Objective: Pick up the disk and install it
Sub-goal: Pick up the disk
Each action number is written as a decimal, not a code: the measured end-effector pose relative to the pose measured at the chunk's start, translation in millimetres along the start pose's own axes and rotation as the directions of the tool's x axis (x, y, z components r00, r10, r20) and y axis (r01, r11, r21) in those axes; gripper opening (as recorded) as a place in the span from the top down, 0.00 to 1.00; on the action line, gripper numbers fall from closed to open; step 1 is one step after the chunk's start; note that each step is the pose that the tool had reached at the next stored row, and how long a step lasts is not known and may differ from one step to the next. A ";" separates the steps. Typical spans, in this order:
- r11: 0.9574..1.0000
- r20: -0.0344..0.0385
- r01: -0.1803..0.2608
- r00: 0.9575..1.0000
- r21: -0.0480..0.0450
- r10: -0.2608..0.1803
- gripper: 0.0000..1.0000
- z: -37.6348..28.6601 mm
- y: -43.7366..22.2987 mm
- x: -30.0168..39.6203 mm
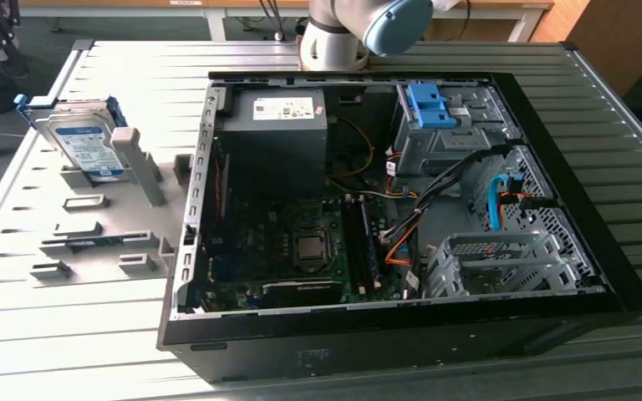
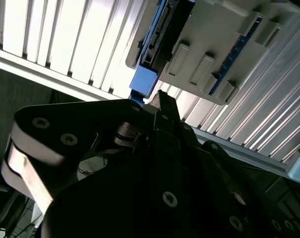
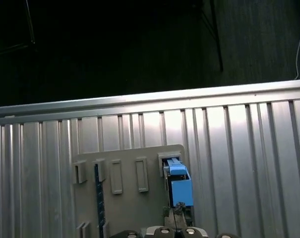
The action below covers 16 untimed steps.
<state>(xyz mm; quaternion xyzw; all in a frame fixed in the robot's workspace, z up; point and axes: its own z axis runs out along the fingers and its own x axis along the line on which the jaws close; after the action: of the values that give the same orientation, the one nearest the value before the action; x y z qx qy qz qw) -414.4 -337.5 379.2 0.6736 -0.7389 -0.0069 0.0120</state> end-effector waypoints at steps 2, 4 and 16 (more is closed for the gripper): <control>1.000 -0.001 0.021 1.000 0.000 -0.021 0.89 0.0 0.0 0.0; 1.000 -0.001 0.027 1.000 0.000 -0.027 0.89 0.0 0.0 0.0; 1.000 -0.001 0.031 1.000 0.000 -0.031 0.53 0.0 0.0 0.0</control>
<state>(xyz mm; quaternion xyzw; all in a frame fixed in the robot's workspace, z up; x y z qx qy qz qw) -414.4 -337.5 379.2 0.6851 -0.7283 -0.0067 0.0121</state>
